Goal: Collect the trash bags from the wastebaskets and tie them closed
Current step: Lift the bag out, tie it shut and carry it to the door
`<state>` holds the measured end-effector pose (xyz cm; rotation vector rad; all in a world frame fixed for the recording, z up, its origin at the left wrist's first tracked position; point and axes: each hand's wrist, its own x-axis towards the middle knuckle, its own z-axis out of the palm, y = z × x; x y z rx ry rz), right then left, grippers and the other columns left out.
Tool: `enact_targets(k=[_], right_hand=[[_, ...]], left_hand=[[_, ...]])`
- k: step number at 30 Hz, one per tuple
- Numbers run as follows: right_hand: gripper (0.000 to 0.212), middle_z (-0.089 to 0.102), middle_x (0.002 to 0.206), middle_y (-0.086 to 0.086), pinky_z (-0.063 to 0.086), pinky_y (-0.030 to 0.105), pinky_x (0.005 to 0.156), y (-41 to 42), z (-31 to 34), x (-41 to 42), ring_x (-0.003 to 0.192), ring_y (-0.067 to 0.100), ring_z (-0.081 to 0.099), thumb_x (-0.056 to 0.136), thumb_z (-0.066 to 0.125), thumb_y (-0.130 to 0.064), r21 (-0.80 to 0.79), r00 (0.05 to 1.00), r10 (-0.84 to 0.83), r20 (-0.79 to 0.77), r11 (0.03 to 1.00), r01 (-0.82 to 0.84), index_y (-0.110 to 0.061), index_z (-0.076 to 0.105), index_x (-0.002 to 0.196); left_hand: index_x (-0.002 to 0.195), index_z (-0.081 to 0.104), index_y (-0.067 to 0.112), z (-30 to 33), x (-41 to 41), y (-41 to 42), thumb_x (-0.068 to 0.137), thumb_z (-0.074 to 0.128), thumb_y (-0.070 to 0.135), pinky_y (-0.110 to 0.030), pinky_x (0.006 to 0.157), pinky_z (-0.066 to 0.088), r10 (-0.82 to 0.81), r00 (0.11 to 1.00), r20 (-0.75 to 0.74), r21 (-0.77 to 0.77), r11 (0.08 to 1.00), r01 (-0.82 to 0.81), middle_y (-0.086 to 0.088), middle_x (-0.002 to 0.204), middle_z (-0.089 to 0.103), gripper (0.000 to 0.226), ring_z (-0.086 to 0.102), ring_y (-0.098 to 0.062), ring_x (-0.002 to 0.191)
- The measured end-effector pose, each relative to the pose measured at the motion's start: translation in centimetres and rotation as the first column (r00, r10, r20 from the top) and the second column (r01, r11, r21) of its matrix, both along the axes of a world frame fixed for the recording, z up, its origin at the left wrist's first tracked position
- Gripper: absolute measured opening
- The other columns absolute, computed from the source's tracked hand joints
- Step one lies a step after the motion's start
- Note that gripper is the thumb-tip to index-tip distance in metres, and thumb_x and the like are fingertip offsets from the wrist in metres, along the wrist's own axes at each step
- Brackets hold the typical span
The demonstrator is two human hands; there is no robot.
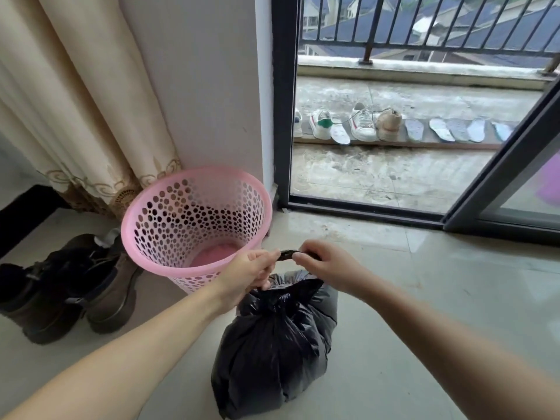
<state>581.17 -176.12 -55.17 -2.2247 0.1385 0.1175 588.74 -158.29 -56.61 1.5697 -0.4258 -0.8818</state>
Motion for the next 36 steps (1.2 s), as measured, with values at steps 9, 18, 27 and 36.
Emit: enact_targets(k=[9, 18, 27, 36], right_hand=[[0.028, 0.061, 0.105, 0.012, 0.043, 0.045, 0.077, 0.9, -6.4, -4.6, 0.099, 0.032, 0.057, 0.101, 0.032, -0.028, -0.443, 0.976, 0.165, -0.140, 0.871, -0.211, -0.005, 0.049, 0.100], [0.029, 0.058, 0.106, 0.014, 0.031, 0.036, 0.066, 3.2, 1.6, -8.3, 0.096, 0.034, 0.056, 0.102, 0.029, -0.029, -0.384, 0.937, 0.193, -0.291, 0.873, -0.299, -0.006, 0.046, 0.100], [0.029, 0.059, 0.105, 0.014, 0.029, 0.034, 0.065, 2.9, 19.9, -9.8, 0.093, 0.034, 0.056, 0.102, 0.028, -0.028, -0.387, 0.938, 0.206, -0.280, 0.869, -0.307, -0.004, 0.046, 0.102], [0.032, 0.059, 0.111, 0.012, 0.040, 0.040, 0.075, 3.6, 40.0, -16.1, 0.101, 0.032, 0.056, 0.101, 0.033, -0.033, -0.368, 0.945, 0.164, -0.284, 0.891, -0.265, -0.006, 0.050, 0.107]], left_hand=[[0.070, 0.050, 0.014, -5.4, -3.5, 0.0, 0.095, 0.047, 0.037, -0.035, 0.064, 0.033, -0.442, 0.716, 0.540, 0.523, 0.843, 0.126, -0.006, 0.071, 0.061, 0.035, 0.056, -0.025, 0.072], [0.065, 0.039, 0.020, 3.1, -6.8, 1.4, 0.096, 0.046, 0.036, -0.040, 0.069, 0.043, -0.564, 0.755, 0.335, 0.662, 0.711, 0.238, -0.011, 0.076, 0.062, 0.036, 0.058, -0.033, 0.077], [0.074, 0.044, 0.014, 22.2, -7.3, 0.5, 0.098, 0.042, 0.036, -0.036, 0.063, 0.033, -0.669, 0.699, 0.254, 0.731, 0.606, 0.315, -0.007, 0.078, 0.058, 0.032, 0.057, -0.030, 0.083], [0.084, 0.048, 0.014, 43.0, -11.5, 0.6, 0.096, 0.044, 0.032, -0.032, 0.065, 0.030, -0.814, 0.502, 0.292, 0.778, 0.507, 0.370, -0.012, 0.097, 0.063, 0.022, 0.057, -0.030, 0.091]])
